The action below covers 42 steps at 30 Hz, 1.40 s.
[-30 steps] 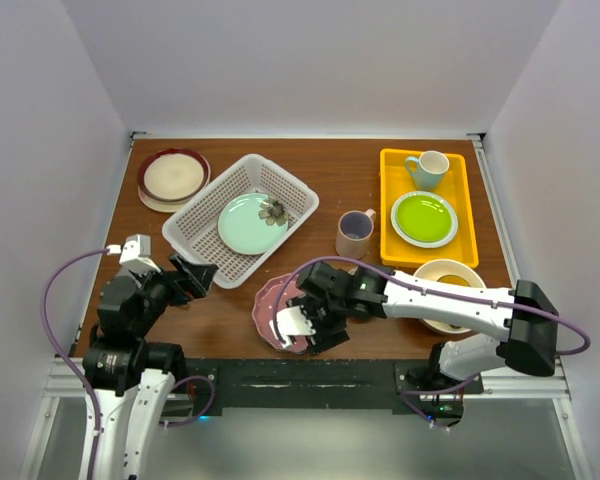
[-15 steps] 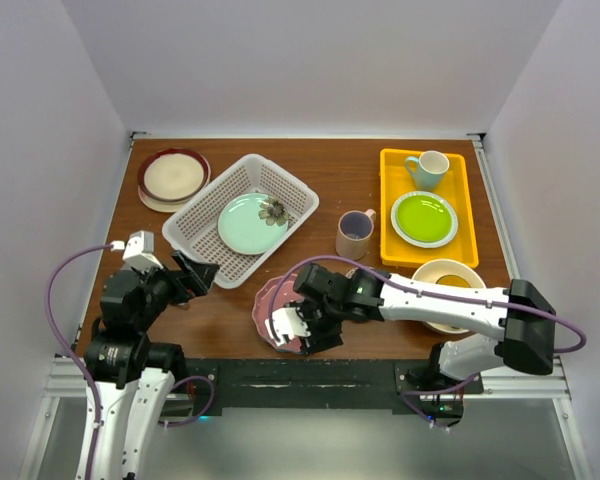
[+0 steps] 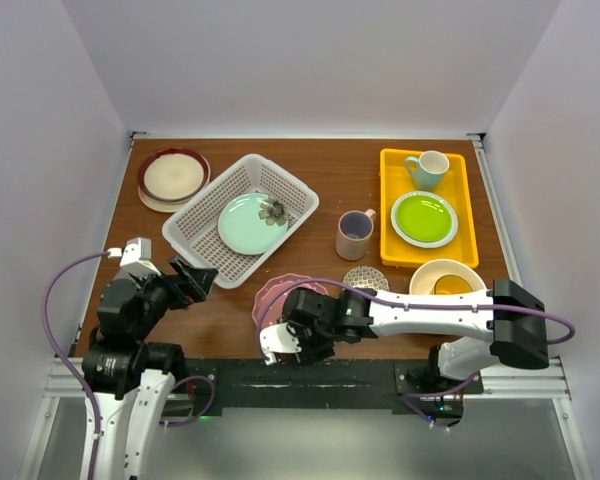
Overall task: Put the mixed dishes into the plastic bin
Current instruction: Pick up the plate at the center of the board.
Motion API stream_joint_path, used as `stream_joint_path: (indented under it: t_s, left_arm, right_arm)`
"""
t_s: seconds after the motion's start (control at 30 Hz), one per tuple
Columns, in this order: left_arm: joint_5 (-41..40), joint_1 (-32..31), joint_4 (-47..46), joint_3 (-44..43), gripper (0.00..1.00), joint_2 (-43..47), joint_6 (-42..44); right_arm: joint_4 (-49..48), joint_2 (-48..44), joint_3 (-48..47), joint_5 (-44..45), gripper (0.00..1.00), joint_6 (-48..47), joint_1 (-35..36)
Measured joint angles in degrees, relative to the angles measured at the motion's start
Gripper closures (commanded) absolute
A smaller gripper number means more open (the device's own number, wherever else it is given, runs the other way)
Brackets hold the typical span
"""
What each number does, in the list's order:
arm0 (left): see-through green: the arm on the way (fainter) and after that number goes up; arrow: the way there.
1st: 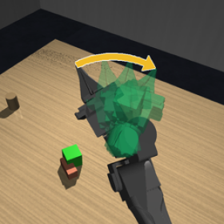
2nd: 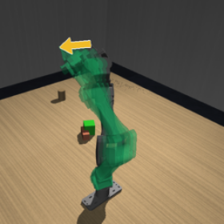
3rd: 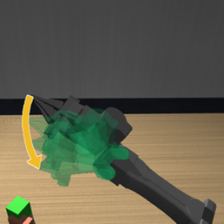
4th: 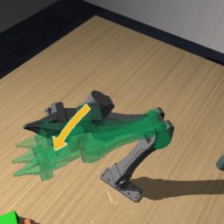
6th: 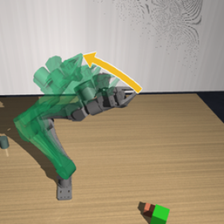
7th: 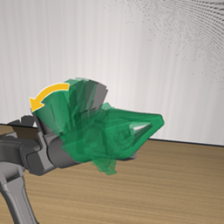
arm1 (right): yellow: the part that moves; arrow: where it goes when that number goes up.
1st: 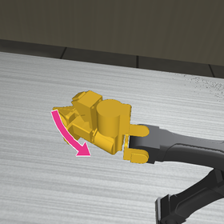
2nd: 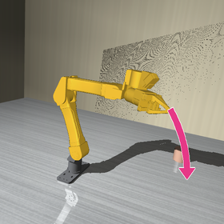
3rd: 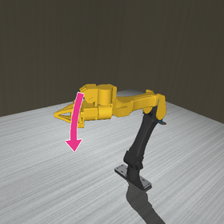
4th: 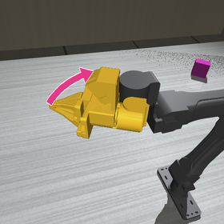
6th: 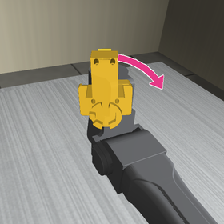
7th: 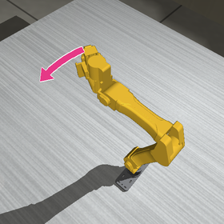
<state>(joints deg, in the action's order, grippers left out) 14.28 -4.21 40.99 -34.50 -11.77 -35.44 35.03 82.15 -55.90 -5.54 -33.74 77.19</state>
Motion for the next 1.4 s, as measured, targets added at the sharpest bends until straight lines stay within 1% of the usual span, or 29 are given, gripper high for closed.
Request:
stream_joint_path:
  t_s: [0.33,0.63,0.8,0.83,1.03,1.07,1.13,1.17,1.2,1.4]
  left_arm:
    - [-0.83,0.0,1.03,0.35,0.05,1.92,-1.09]
    - [-1.9,0.0,2.78,1.27,0.04,2.93,-3.98]
    - [-2.23,0.0,4.11,1.95,0.04,3.08,-4.63]
    - [-2.29,0.0,4.17,1.95,0.04,3.08,-4.66]
    - [-2.56,0.0,4.48,2.1,0.04,3.28,-5.35]
    - [-2.54,0.0,4.5,2.21,0.04,3.39,-5.53]
    - [-2.56,0.0,4.52,2.6,0.04,3.8,-6.03]
    - [-2.54,0.0,4.48,2.8,0.04,4.04,-6.21]
    - [-2.51,0.0,4.44,3.04,0.04,4.39,-6.58]
    - [-1.07,0.0,3.65,5.16,0.04,5.49,-8.98]
  right_arm:
    - [-0.81,0.11,0.66,-0.63,0.39,2.25,0.0]
    - [-3.39,3.78,1.16,-1.4,0.47,4.17,0.0]
    - [-5.31,5.9,2.16,0.37,0.59,4.68,0.0]
    - [-5.73,6.16,2.36,0.68,0.64,4.68,0.0]
    - [-6.45,6.64,2.78,1.38,0.77,4.85,0.07]
    - [-6.43,6.64,2.78,1.38,0.83,4.85,0.13]
    - [-6.43,6.64,2.78,1.27,0.9,4.85,0.13]
    - [-6.45,6.62,2.78,1.14,0.97,4.74,0.2]
    - [-6.6,6.62,2.78,1.14,1.0,4.59,0.26]
    - [-6.19,6.05,2.4,0.61,1.0,3.06,0.37]
